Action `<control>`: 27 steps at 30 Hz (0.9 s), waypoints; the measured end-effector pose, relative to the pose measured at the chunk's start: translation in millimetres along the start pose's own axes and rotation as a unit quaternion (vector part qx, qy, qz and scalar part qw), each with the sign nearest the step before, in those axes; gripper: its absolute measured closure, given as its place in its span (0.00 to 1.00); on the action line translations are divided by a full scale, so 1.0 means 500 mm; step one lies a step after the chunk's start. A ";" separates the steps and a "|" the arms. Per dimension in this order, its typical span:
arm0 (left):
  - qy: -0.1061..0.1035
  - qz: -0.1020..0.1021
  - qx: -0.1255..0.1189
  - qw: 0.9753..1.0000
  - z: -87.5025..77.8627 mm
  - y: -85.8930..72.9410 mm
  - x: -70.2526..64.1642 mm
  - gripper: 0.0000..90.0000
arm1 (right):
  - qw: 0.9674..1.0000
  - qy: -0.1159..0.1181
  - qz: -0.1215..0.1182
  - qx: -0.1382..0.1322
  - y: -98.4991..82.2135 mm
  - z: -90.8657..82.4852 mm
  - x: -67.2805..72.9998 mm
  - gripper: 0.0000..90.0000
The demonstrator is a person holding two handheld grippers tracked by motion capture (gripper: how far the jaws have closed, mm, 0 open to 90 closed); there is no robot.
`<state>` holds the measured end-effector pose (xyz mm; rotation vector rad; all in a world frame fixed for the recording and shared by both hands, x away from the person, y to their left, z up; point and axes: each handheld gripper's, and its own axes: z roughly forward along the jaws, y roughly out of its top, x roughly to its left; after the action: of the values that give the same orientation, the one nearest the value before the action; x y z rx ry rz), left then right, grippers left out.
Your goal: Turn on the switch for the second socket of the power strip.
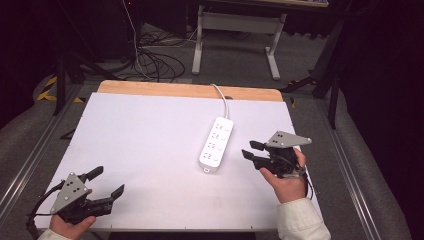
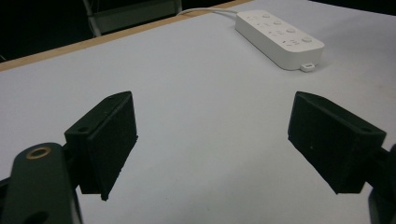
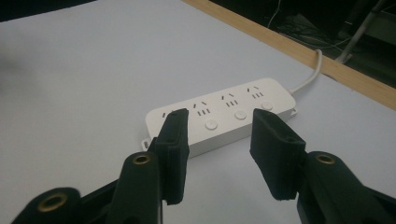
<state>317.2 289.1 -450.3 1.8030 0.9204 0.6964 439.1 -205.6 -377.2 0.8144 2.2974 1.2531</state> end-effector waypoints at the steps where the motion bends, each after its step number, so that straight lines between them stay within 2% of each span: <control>1: 0.000 0.000 0.000 1.000 0.000 0.000 0.000 0.18 | 1.000 -0.002 -0.002 0.002 0.004 0.003 -0.001 0.64; 11: 0.002 0.000 -0.002 1.000 -0.001 0.000 0.001 0.18 | 1.000 -0.012 -0.004 0.013 0.037 0.034 -0.011 0.68; 27: 0.002 0.000 -0.001 1.000 -0.001 0.000 0.004 0.18 | 0.999 -0.012 -0.003 0.043 0.066 0.109 -0.032 0.76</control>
<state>317.7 291.0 -449.9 1.7996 0.9218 0.7007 492.8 -168.2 -376.4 0.8455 2.3474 1.1415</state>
